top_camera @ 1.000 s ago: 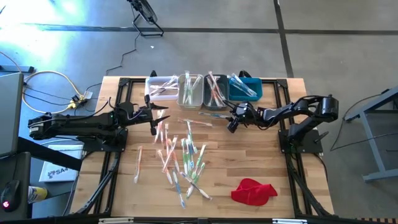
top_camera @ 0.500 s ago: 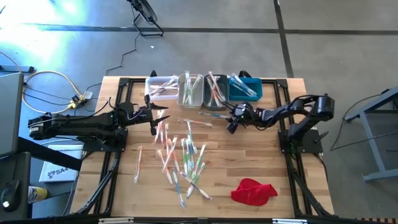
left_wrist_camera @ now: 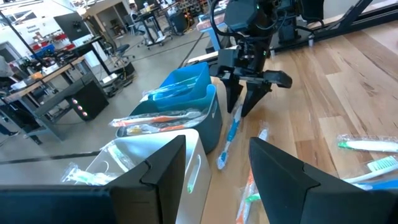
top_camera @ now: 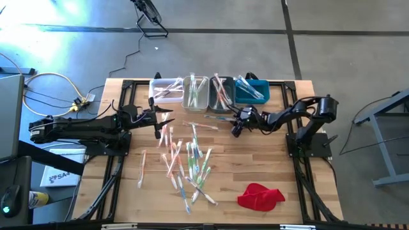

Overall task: Pick & Place Toothbrushes
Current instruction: Put the blue toothbrush into the blue bin

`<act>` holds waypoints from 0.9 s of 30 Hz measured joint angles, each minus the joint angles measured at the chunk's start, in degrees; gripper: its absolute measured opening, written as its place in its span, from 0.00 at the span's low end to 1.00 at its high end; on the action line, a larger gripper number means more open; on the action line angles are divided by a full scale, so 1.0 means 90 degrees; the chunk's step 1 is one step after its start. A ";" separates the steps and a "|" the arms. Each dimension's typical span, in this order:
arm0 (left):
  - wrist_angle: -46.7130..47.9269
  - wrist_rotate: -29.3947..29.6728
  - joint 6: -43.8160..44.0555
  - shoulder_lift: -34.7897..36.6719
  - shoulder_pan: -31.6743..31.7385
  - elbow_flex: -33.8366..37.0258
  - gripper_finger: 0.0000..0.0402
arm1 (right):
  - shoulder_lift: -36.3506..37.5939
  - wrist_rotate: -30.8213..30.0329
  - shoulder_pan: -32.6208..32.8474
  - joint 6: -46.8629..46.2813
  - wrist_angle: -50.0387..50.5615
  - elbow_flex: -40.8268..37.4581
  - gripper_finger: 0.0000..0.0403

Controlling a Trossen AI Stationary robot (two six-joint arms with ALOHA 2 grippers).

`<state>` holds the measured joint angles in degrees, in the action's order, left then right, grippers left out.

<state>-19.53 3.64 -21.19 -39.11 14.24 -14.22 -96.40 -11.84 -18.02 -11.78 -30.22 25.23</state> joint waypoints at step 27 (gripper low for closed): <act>0.0002 0.0000 0.0000 0.0000 -0.0002 0.0000 0.43 | 0.0600 0.1055 0.0656 -0.0049 0.0953 -0.0009 0.04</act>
<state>-19.51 3.64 -21.19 -39.11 14.22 -14.22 -91.00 -2.35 -12.11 -12.23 -21.64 25.15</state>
